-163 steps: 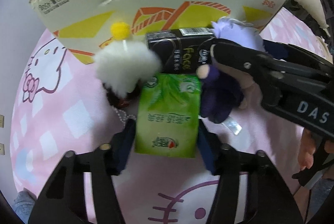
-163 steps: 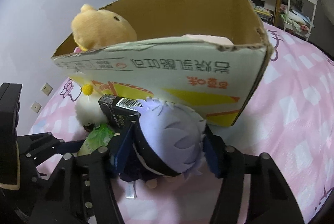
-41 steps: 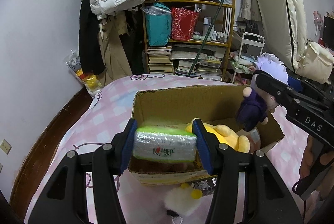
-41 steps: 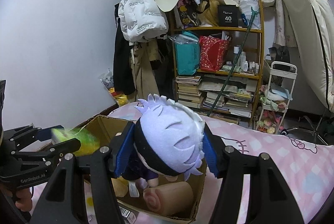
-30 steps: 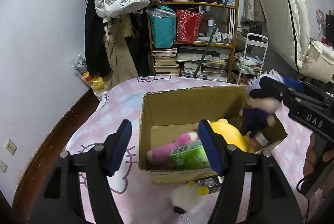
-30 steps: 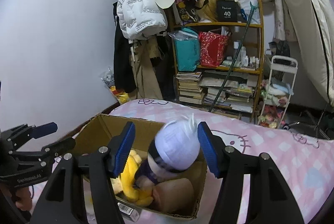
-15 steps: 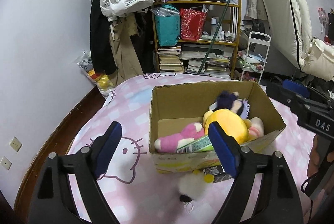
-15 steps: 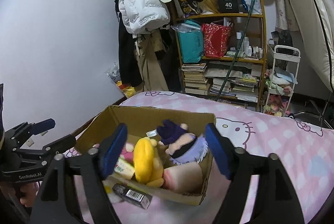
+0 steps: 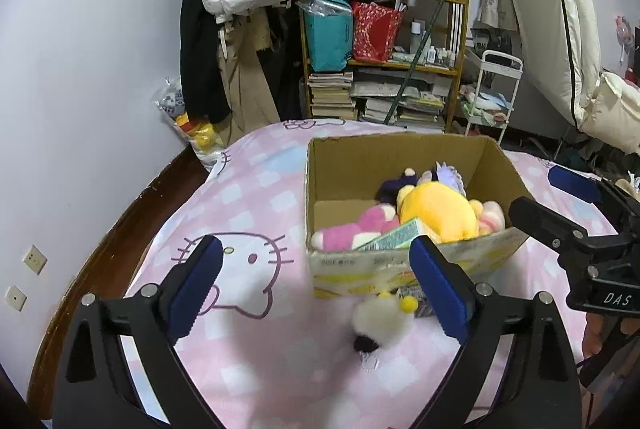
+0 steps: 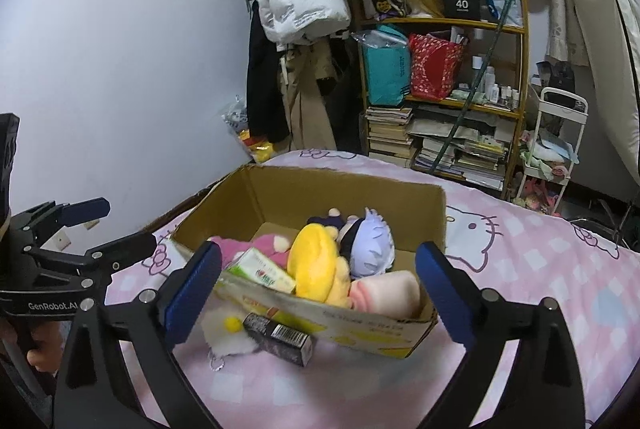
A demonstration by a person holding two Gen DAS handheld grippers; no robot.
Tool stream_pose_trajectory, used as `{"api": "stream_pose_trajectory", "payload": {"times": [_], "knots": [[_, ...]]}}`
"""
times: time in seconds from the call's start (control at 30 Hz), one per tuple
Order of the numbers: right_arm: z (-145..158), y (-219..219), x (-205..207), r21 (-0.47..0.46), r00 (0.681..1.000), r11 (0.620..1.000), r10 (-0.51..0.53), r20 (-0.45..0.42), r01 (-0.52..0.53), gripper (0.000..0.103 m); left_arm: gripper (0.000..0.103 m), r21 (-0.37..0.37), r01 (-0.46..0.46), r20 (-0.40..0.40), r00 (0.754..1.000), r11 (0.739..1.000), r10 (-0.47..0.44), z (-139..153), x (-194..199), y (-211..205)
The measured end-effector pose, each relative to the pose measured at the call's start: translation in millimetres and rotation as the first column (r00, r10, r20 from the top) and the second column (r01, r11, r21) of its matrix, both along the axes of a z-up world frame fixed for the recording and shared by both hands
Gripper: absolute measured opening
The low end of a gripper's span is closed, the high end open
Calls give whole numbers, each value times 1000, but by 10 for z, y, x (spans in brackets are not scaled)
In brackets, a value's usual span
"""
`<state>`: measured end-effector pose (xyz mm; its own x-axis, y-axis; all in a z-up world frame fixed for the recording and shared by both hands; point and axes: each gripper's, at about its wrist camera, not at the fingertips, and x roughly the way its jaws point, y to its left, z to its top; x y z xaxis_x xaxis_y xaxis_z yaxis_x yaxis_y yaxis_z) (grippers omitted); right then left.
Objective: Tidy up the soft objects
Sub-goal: 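Move the left tool to the white pompom keychain while the right tool approaches the black box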
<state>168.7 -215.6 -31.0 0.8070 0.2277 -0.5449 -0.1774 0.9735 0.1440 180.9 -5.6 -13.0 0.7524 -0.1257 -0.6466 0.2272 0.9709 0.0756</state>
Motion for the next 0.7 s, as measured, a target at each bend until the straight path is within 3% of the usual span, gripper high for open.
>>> {"api": "stream_pose_trajectory", "payload": {"times": [0.43,0.7], "knots": [[-232,207,-65,-8,993,997,71,-94,-72,102,93,25,7,-101,995,1000,-4,-179,-28,44],[-376,268,-111,-11,988,996,86,-128,-88,102,93,-18,-24,-162,987,1000,20,-273,122,130]]}}
